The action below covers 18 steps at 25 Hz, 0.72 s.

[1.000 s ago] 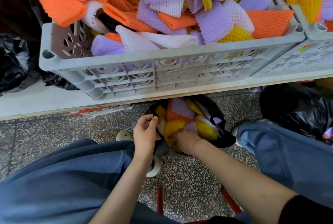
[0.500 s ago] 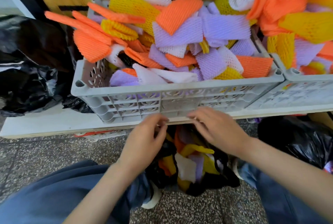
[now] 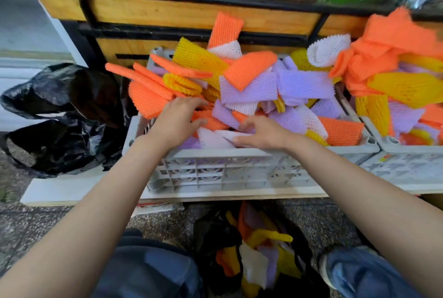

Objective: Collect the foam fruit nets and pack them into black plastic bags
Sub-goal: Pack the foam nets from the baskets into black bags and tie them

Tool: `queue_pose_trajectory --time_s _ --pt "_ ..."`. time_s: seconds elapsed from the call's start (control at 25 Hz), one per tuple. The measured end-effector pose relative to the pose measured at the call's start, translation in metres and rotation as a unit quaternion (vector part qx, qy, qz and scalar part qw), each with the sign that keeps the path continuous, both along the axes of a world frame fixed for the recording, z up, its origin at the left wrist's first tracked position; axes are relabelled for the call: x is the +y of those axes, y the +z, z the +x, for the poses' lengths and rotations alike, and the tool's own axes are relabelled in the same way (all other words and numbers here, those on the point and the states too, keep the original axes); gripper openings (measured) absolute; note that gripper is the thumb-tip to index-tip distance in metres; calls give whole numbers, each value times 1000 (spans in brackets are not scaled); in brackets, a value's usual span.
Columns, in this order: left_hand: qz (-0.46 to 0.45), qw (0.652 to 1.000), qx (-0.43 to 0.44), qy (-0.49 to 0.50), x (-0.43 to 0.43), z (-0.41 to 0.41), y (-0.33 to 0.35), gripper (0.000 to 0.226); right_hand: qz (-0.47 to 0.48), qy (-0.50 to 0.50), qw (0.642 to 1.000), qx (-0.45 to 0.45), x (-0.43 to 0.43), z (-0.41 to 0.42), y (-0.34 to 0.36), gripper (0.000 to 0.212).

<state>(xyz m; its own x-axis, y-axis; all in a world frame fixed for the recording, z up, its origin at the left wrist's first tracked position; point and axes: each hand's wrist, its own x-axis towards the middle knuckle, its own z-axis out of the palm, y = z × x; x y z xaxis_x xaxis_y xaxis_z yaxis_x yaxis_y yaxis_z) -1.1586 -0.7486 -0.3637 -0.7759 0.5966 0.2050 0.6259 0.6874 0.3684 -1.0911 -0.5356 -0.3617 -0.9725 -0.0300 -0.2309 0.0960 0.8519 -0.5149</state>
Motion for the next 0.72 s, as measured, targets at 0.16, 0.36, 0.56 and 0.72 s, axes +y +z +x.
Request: queue_pose_trajectory --time_s 0.16,0.36,0.56,0.72 --pt "-37 996 -83 -6 -4 2 4 53 33 -1 999 -17 10 -2 5 32" --pt "-11 998 6 68 1 13 13 22 70 -27 995 60 23 11 35 20" --pt "299 943 24 146 6 49 30 9 42 -174 967 179 34 35 76 19" --pt "506 831 -83 215 21 83 38 11 -41 -178 959 216 4 51 88 20"
